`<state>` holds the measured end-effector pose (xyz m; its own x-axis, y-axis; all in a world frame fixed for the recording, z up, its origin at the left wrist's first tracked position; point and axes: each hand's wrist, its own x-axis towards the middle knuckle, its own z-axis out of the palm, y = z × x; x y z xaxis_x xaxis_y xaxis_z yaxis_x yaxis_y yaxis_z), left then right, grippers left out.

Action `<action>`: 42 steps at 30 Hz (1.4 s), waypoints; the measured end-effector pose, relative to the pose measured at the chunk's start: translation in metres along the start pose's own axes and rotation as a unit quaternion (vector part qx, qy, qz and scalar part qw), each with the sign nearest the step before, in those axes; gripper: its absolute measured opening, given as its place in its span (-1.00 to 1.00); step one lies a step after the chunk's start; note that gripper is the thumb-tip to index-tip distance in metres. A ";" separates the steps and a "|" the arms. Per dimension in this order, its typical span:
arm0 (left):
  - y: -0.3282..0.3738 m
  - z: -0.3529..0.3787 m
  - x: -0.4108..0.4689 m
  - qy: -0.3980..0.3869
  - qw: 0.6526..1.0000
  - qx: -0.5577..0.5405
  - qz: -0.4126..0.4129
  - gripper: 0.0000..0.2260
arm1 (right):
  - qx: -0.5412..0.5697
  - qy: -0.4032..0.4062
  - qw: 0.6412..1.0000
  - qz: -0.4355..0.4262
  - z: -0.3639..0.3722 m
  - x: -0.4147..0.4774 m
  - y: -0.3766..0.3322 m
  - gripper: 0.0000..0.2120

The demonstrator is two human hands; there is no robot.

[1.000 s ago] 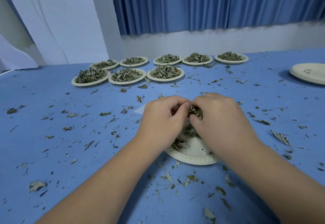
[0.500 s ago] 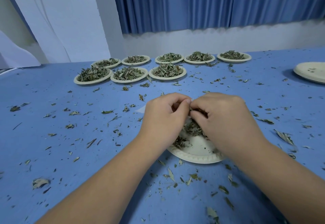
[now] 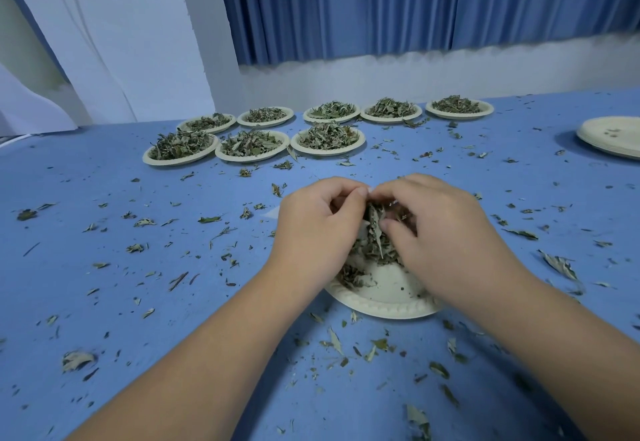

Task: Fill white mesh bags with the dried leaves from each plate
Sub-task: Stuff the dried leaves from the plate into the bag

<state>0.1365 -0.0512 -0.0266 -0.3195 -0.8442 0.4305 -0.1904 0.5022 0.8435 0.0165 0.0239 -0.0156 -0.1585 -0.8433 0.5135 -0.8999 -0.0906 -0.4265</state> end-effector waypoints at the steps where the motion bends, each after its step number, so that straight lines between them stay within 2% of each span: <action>1: 0.000 0.000 0.000 -0.004 1.000 0.004 -0.001 -0.81 | 0.013 0.018 1.000 0.010 0.000 0.000 0.000 -0.76; 4: -0.002 0.000 0.000 -0.016 1.000 0.005 -0.007 -0.83 | 0.030 0.053 0.998 0.018 0.000 0.001 0.000 -0.81; 9: -0.001 0.002 0.000 -0.027 1.000 0.010 -0.004 -0.84 | 0.018 0.043 0.999 -0.007 0.002 0.002 0.002 -0.91; 12: -0.001 0.001 0.000 -0.026 1.000 0.008 -0.001 -0.83 | 0.057 0.038 0.998 0.008 0.001 0.002 0.000 -0.89; 14: -0.001 0.000 0.000 -0.021 1.000 0.001 -0.002 -0.82 | 0.142 0.008 0.988 0.064 -0.002 0.002 0.000 -0.84; 16: -0.001 -0.002 0.001 -0.015 1.000 -0.001 -0.004 -0.80 | 0.244 -0.058 0.961 0.118 -0.006 0.001 0.002 -0.79; 19: -0.001 -0.002 0.001 -0.013 1.000 0.003 -0.002 -0.79 | 0.268 -0.102 0.948 0.138 -0.009 0.002 0.005 -0.70; 24: -0.001 -0.001 0.000 -0.022 1.000 0.006 0.000 -0.80 | 0.202 -0.039 0.973 0.104 -0.005 0.003 0.002 -0.62; 30: -0.001 -0.001 0.000 -0.024 1.000 -0.008 -0.002 -0.80 | 0.234 0.018 0.965 0.116 0.002 0.005 0.005 -0.68; 37: 0.001 -0.002 0.001 -0.016 0.999 -0.047 -0.012 -0.82 | 0.257 0.032 0.957 0.134 0.002 0.009 0.010 -0.75; 42: 0.003 -0.004 0.001 -0.026 0.995 -0.091 -0.035 -0.85 | 0.315 -0.003 0.930 0.190 -0.001 0.013 0.014 -0.64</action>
<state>0.1393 -0.0507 -0.0222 -0.3592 -0.8632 0.3548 -0.0444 0.3956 0.9174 0.0016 0.0124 -0.0143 -0.4132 -0.8801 0.2338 -0.3634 -0.0761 -0.9285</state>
